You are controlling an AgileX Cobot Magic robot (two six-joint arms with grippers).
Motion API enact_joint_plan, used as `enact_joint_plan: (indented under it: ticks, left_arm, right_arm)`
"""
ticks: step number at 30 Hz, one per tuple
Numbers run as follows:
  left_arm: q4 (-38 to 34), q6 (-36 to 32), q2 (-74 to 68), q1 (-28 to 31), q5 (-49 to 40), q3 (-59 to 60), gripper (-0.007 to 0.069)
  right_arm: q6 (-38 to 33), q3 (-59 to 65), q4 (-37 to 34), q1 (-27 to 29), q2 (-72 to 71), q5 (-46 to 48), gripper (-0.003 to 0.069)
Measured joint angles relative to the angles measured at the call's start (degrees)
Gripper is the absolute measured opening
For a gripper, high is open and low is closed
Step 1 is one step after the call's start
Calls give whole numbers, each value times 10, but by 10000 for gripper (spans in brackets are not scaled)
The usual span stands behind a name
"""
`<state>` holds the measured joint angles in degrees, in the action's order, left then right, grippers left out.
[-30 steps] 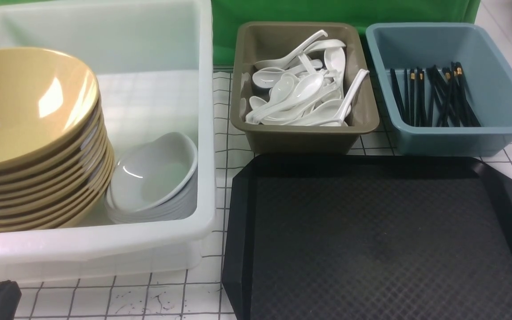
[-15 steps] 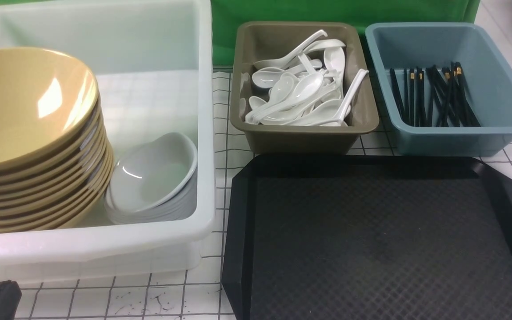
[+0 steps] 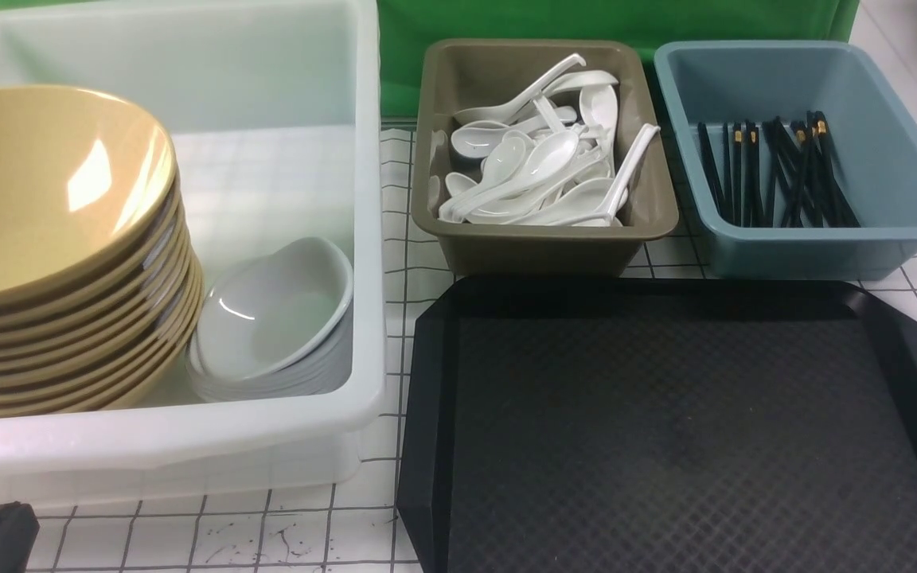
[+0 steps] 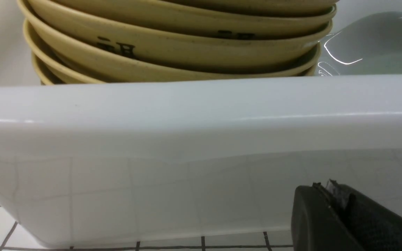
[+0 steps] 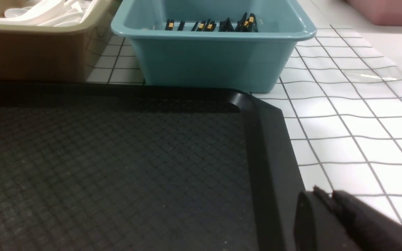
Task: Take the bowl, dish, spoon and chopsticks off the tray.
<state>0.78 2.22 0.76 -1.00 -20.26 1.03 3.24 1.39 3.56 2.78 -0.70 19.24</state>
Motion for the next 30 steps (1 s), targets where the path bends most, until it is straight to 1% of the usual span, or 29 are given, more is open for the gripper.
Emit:
enact_joint_plan:
  ticks: [30]
  left_arm:
    - [0,-1,0,0,1,0,-13]
  right_arm:
    - [0,0,0,0,0,0,132]
